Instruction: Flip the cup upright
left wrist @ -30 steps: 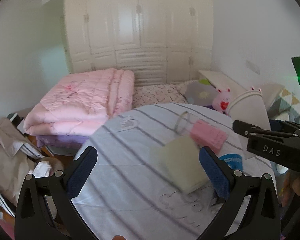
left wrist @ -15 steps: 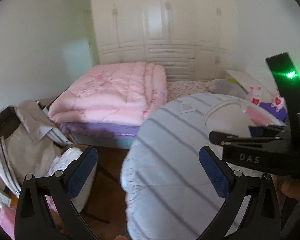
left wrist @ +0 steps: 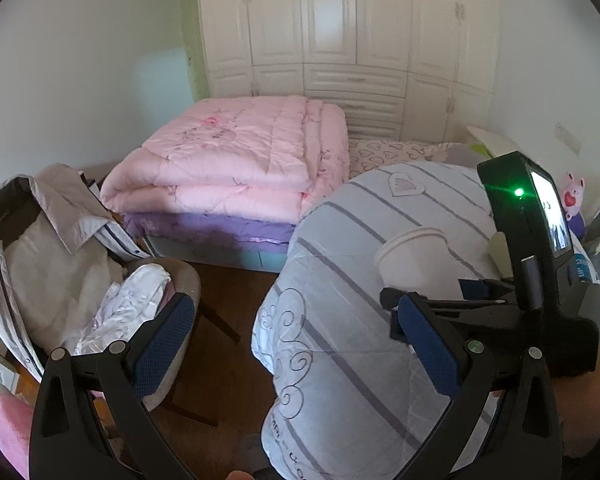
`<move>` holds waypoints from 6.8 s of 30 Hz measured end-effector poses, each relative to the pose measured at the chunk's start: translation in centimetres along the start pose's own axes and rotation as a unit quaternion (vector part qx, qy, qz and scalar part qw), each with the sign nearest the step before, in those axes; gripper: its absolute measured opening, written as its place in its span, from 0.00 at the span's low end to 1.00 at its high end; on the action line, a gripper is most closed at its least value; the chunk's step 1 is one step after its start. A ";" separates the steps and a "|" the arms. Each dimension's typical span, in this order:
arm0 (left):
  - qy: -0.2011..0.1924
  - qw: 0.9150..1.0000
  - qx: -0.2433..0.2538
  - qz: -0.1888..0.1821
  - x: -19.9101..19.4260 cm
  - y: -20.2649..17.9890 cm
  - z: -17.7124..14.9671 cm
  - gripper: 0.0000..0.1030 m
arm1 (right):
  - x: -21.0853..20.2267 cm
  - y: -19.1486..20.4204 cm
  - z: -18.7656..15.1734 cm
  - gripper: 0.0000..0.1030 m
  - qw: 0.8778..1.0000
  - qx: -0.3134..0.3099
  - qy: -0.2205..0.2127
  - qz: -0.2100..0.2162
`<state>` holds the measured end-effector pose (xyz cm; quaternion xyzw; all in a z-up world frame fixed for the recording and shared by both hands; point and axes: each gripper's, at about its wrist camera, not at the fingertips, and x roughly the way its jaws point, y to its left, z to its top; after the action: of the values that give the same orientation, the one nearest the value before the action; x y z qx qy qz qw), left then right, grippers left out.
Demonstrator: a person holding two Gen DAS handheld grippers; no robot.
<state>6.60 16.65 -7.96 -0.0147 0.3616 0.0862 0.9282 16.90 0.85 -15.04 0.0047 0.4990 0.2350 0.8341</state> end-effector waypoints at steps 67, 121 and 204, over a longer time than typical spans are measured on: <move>0.070 0.997 -0.023 -0.022 2.8 -9.5 3.3 1.00 | -14.1 -8.5 -5.1 0.80 0.967 -0.058 -0.215 -0.124; 0.082 0.995 -0.010 -0.056 5.6 -9.1 3.9 0.73 | -11.4 -5.3 -4.5 0.80 0.973 -0.095 -0.174 -0.117; 0.035 0.988 0.118 -0.095 -1.9 -13.4 -4.2 0.78 | -8.8 -4.9 -12.6 0.80 0.981 -0.136 -0.132 -0.039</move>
<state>4.71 2.80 -10.27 0.0575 0.3983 -0.0460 0.9143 4.85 -9.83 -15.21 -0.0980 0.3480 0.2651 0.8939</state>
